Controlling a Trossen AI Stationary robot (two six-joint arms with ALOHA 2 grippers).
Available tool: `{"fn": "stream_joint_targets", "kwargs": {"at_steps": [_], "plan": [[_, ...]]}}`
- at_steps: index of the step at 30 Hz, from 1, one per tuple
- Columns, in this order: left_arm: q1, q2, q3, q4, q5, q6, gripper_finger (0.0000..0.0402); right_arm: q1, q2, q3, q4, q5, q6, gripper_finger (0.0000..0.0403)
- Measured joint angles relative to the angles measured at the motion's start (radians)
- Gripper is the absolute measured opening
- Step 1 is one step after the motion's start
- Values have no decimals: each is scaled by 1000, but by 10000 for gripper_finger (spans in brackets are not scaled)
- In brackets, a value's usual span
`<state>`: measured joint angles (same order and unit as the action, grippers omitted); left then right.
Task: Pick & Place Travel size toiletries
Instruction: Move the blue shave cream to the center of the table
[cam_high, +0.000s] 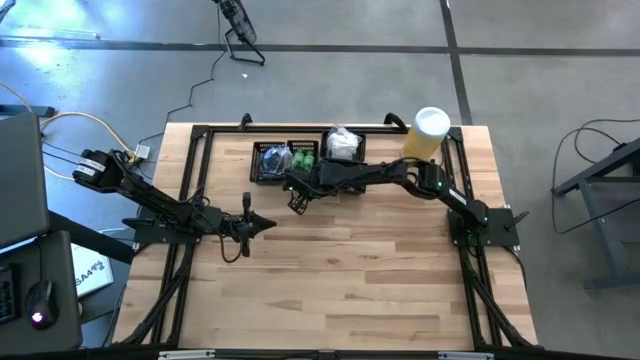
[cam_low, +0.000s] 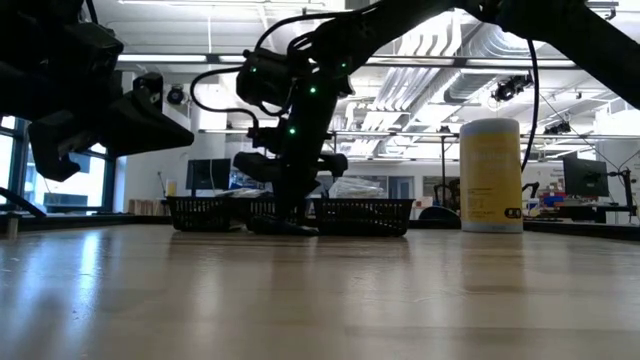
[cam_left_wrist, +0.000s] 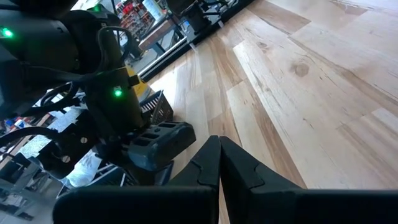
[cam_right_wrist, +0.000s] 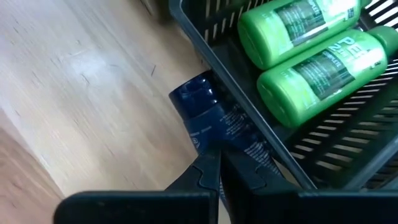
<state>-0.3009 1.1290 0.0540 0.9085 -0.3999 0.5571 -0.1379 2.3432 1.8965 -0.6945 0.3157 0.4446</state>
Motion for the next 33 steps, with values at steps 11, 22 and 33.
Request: {"fn": "stream_joint_targets", "kwargs": {"at_steps": [11, 22, 33], "plan": [[0, 0, 0, -1, -1, 18, 0, -8, -3, 0, 7, 3, -4, 3], [0, 0, 0, 0, -2, 18, 0, 28, 3, -2, -116, -221, 3, 3], [0, 0, 0, 7, -2, 17, 0, 77, -23, 13, -110, -78, -66, 3]]}}
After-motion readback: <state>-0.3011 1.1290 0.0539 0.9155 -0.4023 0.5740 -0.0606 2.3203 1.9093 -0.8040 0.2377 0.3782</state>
